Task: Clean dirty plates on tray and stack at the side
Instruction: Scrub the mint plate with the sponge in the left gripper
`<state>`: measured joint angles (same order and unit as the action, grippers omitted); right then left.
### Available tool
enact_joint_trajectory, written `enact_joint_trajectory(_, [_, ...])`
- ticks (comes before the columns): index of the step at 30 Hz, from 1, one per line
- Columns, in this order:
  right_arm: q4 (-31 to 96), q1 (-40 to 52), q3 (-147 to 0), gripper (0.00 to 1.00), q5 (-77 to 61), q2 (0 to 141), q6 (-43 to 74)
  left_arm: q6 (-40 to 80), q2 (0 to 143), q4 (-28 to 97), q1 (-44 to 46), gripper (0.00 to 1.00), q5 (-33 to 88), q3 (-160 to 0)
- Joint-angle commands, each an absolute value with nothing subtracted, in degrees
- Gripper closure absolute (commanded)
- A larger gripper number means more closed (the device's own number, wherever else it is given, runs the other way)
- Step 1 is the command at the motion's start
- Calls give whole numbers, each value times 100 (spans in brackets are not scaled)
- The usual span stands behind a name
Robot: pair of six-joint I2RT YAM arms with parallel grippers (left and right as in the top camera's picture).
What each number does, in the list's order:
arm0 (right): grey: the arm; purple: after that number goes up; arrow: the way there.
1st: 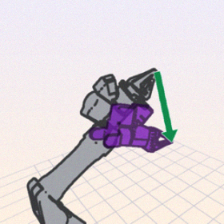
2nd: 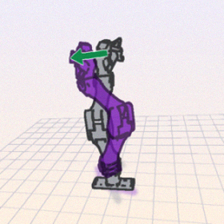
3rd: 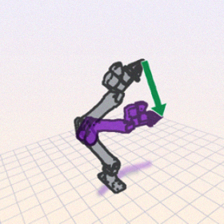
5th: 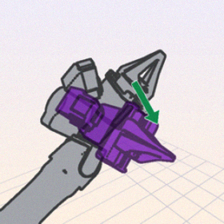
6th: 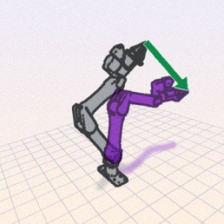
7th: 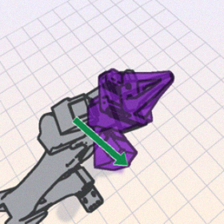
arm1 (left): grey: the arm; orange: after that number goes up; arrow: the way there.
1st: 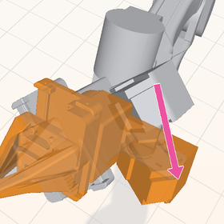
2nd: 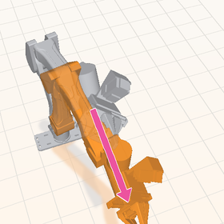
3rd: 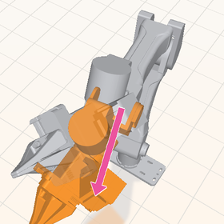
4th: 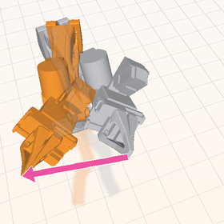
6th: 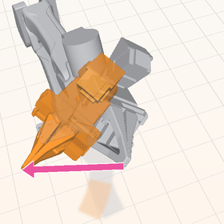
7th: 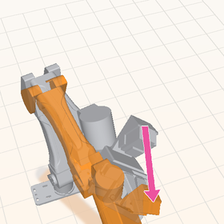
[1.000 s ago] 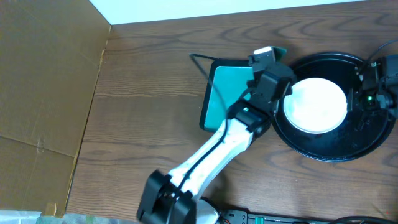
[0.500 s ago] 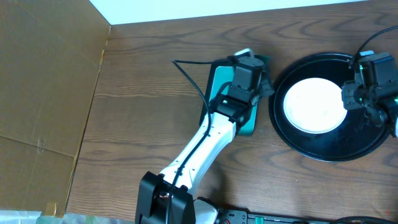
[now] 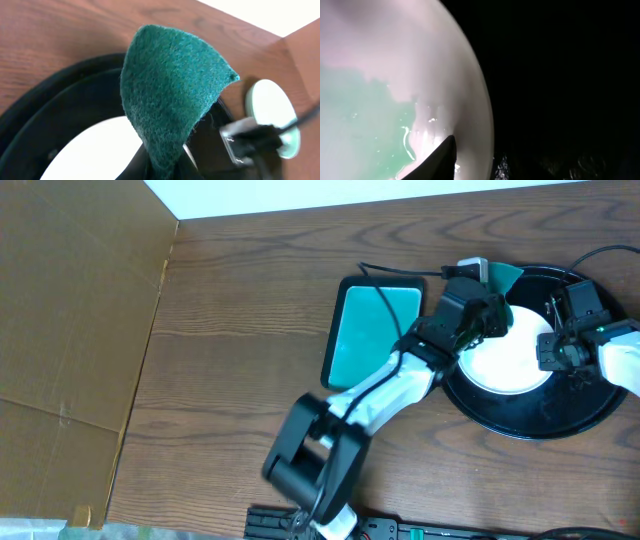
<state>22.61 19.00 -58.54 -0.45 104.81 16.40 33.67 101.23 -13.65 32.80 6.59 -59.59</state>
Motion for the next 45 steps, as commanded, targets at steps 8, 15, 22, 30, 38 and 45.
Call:
enact_joint_trajectory(8, [2145, 1896, -5909, 87, -73, 10621, 1841, 3450, 11583, -2255, 3264, 92, 541, -5968])
enact_joint_trajectory(15, [2156, 1896, -5909, 99, -71, 10621, 1841, 2482, 11764, -2152, 3203, 93, -75, -5968])
enact_joint_trajectory(22, [2161, 1896, -5909, 99, -71, 10621, 1841, 1697, 11502, -1868, 3201, 93, -1063, -5968])
enact_joint_trajectory(30, [2143, 1896, -5909, 97, -71, 10621, 1841, 1487, 10608, -1516, 3225, 93, -1498, -5968])
enact_joint_trajectory(38, [2091, 1896, -5909, 73, -73, 10621, 1841, 1977, 9841, -854, 3214, 93, -902, -5968])
enact_joint_trajectory(45, [1997, 1896, -5909, 72, -69, 10663, 1841, 2344, 9841, 626, 3076, 93, -902, -5968])
